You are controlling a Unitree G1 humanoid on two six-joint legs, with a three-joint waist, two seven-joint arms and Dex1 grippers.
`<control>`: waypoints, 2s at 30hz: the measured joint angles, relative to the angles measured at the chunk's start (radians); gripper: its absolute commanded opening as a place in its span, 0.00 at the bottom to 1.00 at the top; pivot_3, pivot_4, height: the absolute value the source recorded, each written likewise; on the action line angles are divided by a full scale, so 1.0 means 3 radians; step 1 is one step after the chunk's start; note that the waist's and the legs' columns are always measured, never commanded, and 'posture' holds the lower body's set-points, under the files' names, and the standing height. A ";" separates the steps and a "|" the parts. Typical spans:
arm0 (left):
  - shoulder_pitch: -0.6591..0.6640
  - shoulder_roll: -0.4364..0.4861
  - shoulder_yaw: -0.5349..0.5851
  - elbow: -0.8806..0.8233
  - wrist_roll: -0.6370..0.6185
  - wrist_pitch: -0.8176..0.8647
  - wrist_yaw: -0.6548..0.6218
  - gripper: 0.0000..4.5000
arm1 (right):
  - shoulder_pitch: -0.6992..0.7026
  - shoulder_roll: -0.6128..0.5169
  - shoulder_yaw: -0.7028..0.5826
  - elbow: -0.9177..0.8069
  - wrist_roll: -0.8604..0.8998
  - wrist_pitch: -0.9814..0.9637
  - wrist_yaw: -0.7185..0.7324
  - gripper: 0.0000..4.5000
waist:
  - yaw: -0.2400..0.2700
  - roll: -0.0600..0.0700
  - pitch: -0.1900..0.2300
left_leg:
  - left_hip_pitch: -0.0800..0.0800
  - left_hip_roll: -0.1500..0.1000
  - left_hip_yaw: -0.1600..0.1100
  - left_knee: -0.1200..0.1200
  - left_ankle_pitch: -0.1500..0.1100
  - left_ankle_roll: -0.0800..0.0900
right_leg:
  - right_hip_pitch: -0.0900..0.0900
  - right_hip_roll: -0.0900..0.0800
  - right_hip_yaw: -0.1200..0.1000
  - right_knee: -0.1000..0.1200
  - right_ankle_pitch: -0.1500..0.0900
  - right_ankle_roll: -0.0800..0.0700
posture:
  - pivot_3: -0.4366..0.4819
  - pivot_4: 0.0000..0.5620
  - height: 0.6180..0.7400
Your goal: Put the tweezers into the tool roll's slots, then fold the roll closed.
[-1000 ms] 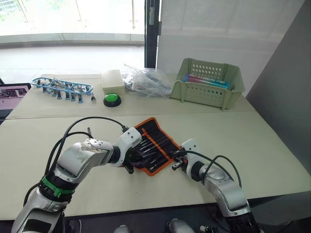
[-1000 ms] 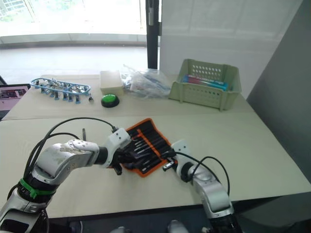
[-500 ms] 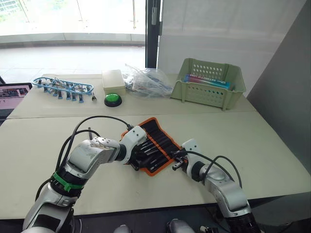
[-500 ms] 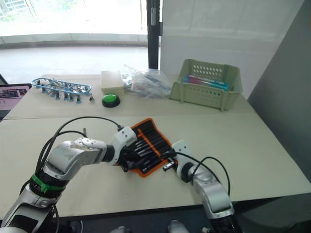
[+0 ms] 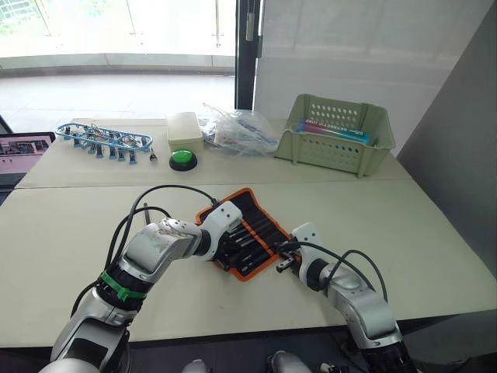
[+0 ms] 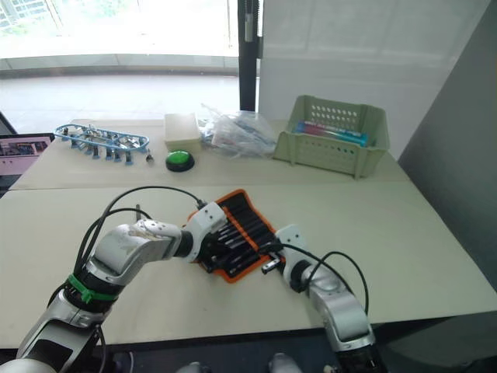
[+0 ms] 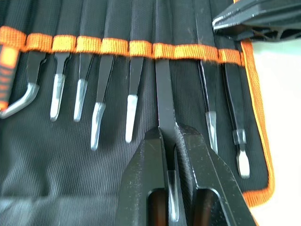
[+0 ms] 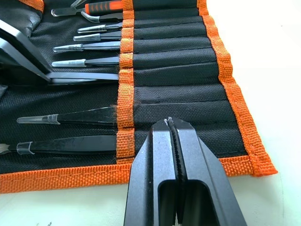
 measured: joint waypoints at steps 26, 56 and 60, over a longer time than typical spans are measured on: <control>-0.0267 -0.0500 -0.0141 0.0959 0.0437 -0.0929 -0.0218 0.40 | 0.0048 -0.0006 -0.0012 -0.0042 0.0001 0.0002 -0.0049 0.00 | 0.0025 0.0001 0.0000 | -0.0005 -0.0002 -0.0002 0.0017 0.0001 0.0001 | 0.0004 0.0000 0.0001 0.0006 0.0003 0.0005 | 0.48 0.27 1.00; 0.3743 -0.0789 0.3342 -0.1671 -0.0088 -0.1511 0.0418 1.00 | -0.0050 -0.0114 0.0026 0.0092 0.0034 -0.0003 0.0111 0.00 | 0.0014 -0.0015 -0.0007 | 0.0008 0.0008 0.0013 -0.0001 -0.0014 -0.0023 | 0.0003 -0.0027 -0.0004 0.0002 -0.0018 -0.0032 | 0.48 0.27 1.00; 0.4151 -0.1091 0.3381 -0.1872 -0.0156 -0.1645 0.0543 1.00 | -0.0075 -0.0119 0.0031 0.0122 0.0034 -0.0004 0.0116 0.00 | 0.0011 -0.0017 -0.0006 | 0.0010 0.0007 0.0011 0.0000 -0.0016 -0.0026 | -0.0003 -0.0024 -0.0006 -0.0003 -0.0020 -0.0032 | 0.48 0.27 1.00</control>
